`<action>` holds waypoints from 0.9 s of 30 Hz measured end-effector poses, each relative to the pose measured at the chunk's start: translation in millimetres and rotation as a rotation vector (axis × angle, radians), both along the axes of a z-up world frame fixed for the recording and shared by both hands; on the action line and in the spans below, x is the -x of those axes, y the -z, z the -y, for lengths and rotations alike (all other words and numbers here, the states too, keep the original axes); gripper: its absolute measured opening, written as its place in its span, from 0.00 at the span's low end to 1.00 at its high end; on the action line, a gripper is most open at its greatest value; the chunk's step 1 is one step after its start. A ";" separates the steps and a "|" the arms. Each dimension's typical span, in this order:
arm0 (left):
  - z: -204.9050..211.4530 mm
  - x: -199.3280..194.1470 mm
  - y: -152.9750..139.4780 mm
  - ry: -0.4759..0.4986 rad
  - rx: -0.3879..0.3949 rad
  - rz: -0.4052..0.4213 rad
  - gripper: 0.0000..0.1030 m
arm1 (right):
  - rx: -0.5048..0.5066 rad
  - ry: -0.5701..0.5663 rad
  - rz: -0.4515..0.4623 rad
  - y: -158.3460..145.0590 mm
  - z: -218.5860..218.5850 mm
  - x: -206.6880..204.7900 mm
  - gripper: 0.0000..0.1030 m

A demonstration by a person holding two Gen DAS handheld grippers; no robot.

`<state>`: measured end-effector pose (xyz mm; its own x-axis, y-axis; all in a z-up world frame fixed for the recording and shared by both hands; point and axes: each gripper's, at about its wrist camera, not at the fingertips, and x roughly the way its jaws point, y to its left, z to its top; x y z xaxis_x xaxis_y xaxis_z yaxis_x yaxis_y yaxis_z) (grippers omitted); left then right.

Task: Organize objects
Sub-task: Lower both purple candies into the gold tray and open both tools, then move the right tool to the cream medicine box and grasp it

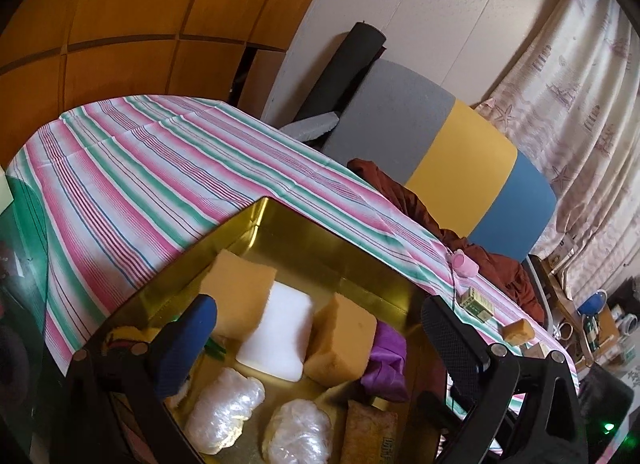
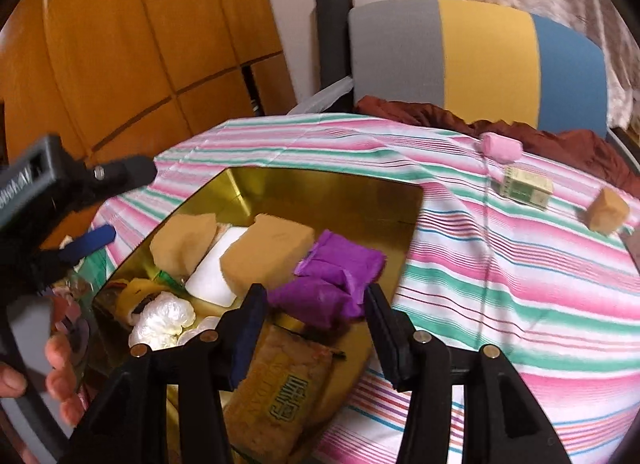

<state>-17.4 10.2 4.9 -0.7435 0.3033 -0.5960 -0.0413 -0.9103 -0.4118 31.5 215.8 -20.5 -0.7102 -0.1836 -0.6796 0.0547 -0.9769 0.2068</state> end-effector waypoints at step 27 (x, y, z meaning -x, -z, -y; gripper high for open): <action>-145.9 -69.2 17.6 0.428 0.109 0.025 1.00 | 0.055 0.323 0.061 31.5 -133.1 -55.0 0.50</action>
